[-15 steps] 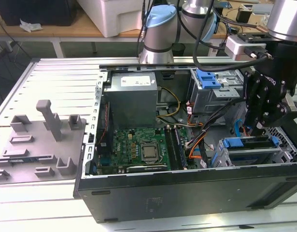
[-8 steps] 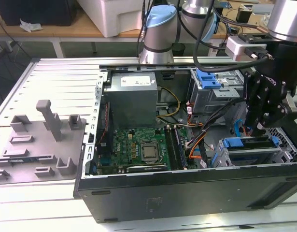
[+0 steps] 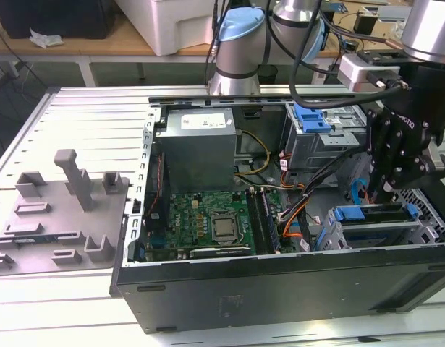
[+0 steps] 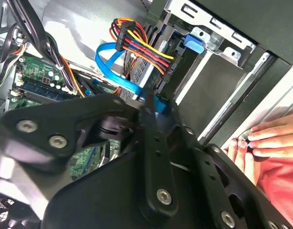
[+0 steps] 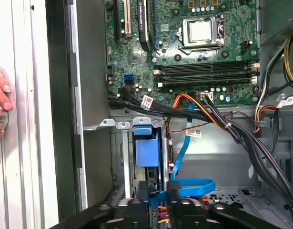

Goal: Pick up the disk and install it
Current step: 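Insert the second disk wire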

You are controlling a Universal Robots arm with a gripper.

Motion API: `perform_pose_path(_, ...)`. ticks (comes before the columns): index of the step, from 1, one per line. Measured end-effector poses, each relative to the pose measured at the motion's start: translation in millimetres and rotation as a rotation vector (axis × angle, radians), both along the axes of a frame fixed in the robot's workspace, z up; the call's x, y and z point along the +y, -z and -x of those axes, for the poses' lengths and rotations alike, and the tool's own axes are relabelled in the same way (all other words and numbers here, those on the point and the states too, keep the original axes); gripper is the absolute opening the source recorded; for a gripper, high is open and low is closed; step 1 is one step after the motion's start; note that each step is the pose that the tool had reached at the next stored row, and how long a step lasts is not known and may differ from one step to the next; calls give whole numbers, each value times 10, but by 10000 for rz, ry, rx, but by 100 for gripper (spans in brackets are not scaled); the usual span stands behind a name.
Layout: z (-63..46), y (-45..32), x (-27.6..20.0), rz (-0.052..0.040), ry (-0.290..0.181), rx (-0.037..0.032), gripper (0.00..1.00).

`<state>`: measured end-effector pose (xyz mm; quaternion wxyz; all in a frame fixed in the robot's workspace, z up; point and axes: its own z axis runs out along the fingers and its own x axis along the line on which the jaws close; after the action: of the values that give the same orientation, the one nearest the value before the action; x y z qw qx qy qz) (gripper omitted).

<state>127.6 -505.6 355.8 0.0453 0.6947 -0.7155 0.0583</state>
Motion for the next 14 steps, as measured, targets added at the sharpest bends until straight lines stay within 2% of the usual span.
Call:
perform_pose_path(1,0,0,-1,0,8,-1,22)
perform_pose_path(2,0,0,-1,0,19,0,22)
perform_pose_path(3,0,0,-1,0,28,0,16)
perform_pose_path(14,-2,-2,-8,1,66,0,16)
